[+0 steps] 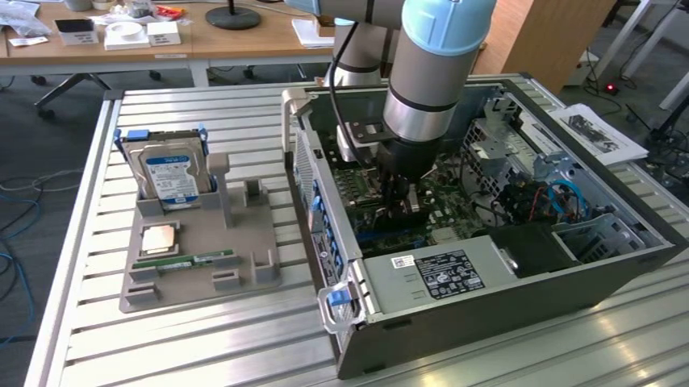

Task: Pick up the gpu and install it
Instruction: 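Insert the gpu into the slot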

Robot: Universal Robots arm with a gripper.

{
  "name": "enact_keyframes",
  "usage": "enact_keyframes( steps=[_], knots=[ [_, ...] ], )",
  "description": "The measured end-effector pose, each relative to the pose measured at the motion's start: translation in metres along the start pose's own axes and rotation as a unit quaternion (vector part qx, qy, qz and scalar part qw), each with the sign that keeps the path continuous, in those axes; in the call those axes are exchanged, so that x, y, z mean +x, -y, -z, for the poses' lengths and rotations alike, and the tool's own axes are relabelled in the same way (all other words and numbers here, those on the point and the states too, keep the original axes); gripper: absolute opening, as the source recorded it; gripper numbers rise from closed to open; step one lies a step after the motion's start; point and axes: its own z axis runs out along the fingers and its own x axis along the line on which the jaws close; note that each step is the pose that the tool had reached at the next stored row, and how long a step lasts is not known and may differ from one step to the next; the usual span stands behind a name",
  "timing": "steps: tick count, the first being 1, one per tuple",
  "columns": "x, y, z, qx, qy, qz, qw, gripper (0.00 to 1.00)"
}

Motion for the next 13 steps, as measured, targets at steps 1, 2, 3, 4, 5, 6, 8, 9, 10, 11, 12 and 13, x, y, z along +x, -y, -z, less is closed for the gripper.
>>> enact_keyframes(
  steps=[1,2,3,4,5,6,8,9,10,11,12,13],
  knots=[
    [0.0000,0.0000,-0.0001,0.0000,-0.0001,0.000,1.0000,0.27],
    [0.0000,-0.0001,-0.0005,0.0000,0.0001,0.000,1.0000,0.27],
    [0.0000,-0.0001,-0.0010,0.0000,0.0000,0.000,1.0000,0.27],
    [0.0001,-0.0002,-0.0011,-0.0001,-0.0001,0.000,1.0000,0.27],
    [0.0001,-0.0002,-0.0011,0.0000,-0.0001,0.000,1.0000,0.27],
    [0.0001,-0.0002,-0.0012,-0.0001,-0.0001,0.000,1.0000,0.27],
    [0.0000,-0.0002,-0.0013,0.0000,0.0000,0.000,1.0000,0.27],
    [0.0000,-0.0002,-0.0013,0.0000,0.0000,0.000,1.0000,0.27],
    [0.0000,-0.0002,-0.0013,0.0000,0.0001,0.001,1.0000,0.27],
    [0.0000,-0.0002,-0.0013,-0.0001,0.0001,0.002,1.0000,0.27],
    [0.0000,-0.0003,-0.0013,-0.0001,0.0002,0.003,1.0000,0.27],
    [0.0000,-0.0004,-0.0013,-0.0002,0.0002,0.004,1.0000,0.27]
  ],
)
